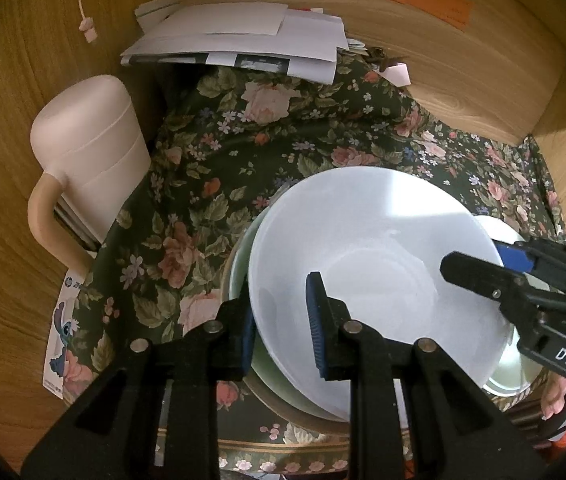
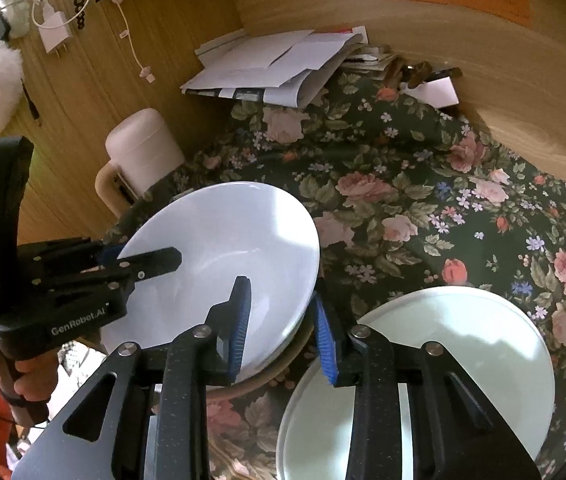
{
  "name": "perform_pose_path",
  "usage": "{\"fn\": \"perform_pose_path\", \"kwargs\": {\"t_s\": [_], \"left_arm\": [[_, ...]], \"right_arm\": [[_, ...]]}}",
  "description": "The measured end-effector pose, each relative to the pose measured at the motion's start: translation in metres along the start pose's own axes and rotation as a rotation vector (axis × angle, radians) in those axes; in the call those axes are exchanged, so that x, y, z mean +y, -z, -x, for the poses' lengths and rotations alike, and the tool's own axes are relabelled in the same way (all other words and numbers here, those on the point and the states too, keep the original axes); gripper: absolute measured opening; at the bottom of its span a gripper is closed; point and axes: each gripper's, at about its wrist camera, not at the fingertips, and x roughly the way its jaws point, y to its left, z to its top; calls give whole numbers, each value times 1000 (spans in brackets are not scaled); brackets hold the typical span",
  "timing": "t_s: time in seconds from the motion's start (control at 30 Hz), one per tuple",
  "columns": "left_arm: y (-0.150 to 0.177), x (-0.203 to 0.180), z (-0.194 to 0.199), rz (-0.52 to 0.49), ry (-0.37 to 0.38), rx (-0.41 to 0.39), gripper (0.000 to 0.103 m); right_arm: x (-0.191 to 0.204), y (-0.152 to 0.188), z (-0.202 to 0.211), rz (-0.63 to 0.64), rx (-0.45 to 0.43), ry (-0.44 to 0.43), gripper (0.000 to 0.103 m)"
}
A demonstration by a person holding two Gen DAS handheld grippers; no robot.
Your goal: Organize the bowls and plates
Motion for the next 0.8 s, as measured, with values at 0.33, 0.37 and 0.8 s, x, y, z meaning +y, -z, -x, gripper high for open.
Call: {"fn": "perform_pose_path", "kwargs": {"t_s": [0.33, 0.37, 0.8], "left_arm": [[-13, 0, 1, 7, 0, 2, 24], [-14, 0, 2, 7, 0, -3, 24], [-12, 21, 13, 58, -33, -16, 32]], "right_arm": [[-4, 3, -1, -9, 6, -13, 29], [-5, 4, 0, -9, 4, -16, 29], [-11, 2, 3, -7, 1, -12, 44]]}}
